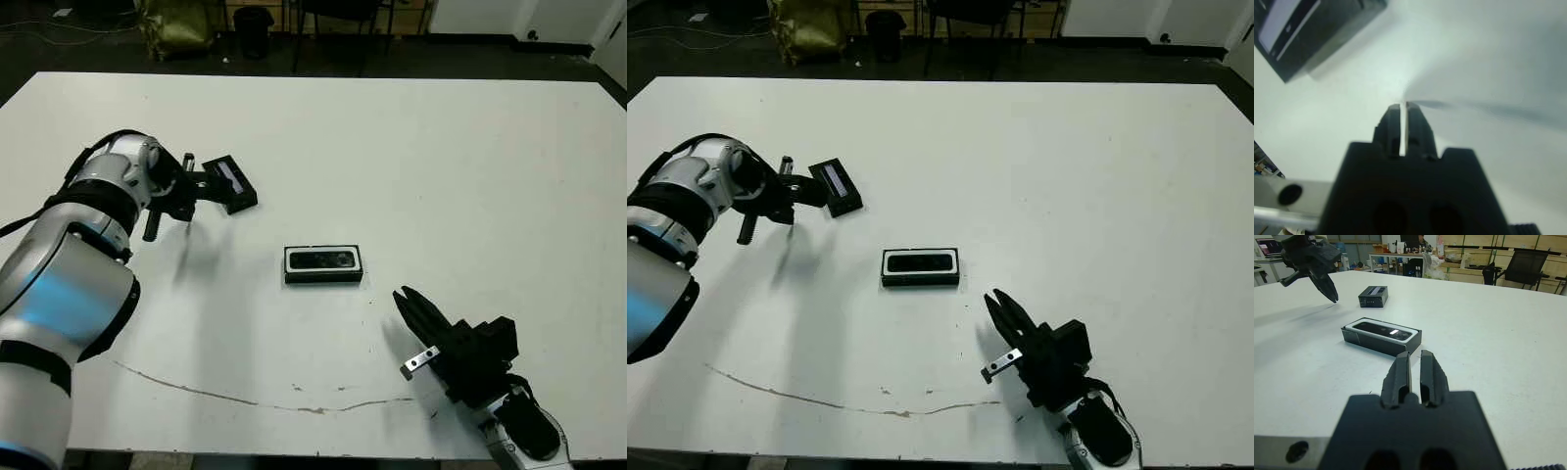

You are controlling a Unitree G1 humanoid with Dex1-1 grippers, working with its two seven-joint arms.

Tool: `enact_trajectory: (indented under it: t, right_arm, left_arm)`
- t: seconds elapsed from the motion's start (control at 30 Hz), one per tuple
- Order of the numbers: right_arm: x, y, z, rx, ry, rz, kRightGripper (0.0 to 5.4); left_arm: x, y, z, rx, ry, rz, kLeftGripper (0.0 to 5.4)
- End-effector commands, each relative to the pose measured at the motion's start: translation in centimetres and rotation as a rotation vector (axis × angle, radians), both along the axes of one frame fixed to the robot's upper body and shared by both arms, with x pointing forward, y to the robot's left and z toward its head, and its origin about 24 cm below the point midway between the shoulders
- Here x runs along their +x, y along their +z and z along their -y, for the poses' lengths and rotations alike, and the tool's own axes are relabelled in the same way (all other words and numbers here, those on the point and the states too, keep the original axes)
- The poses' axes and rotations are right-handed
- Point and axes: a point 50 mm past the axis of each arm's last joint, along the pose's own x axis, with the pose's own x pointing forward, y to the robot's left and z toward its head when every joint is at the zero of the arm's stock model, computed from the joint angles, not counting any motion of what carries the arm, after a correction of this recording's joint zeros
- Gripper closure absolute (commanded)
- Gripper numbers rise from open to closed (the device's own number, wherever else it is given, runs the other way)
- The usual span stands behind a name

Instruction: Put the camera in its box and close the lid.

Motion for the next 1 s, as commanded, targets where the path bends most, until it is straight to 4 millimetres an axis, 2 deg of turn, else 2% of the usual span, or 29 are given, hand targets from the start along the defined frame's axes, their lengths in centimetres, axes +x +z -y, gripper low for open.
enact_trajectory:
  t: [0.03, 0.3, 0.4, 0.5, 0.57, 0.67, 0.8, 1.0]
  right_arm:
    - [-0.2, -0.4, 0.2, -0.026, -0.018, -0.063, 5.39]
    - [-0.1, -0.6, 0.0, -0.061, -0.019, -0.07, 5.39]
    - [-0.2, -0.2, -0.1, -0.09, -0.024, -0.067, 5.39]
    - [0.0, -0.4, -0.1, -0.065, -0.006, -0.064, 5.4]
    - [0.2, -0.6, -0.1, -0.068, 0.005, -0.053, 5.4]
    - [0.2, -0.5, -0.4, -0.095, 0.001, -0.067, 5.4]
    - [0.0, -0.5, -0.7, -0.099, -0.007, -0.065, 5.4]
    - [-0.3, -0.5, -0.7, -0.175, -0.045, -0.073, 5.4]
  left_arm:
    - [-0.5, -0.8, -1.3, 0.005, 0.041, -0.009, 5.4]
    - [-0.1, 1.2, -2.2, -0.045, 0.073, 0.063, 5.4]
    - [0.5, 3.3, -2.6, -0.22, 0.133, 0.188, 5.4]
    - [1.1, 5.8, -2.3, -0.404, 0.154, 0.31, 5.15]
    - [1.4, 6.9, -1.9, -0.548, 0.175, 0.374, 4.73]
    - [1.7, 7.2, -1.2, -0.735, 0.244, 0.408, 4.02]
    - [2.0, 6.7, 0.1, -0.891, 0.308, 0.402, 3.04]
    - [2.4, 4.7, 2.1, -0.971, 0.43, 0.448, 1.57]
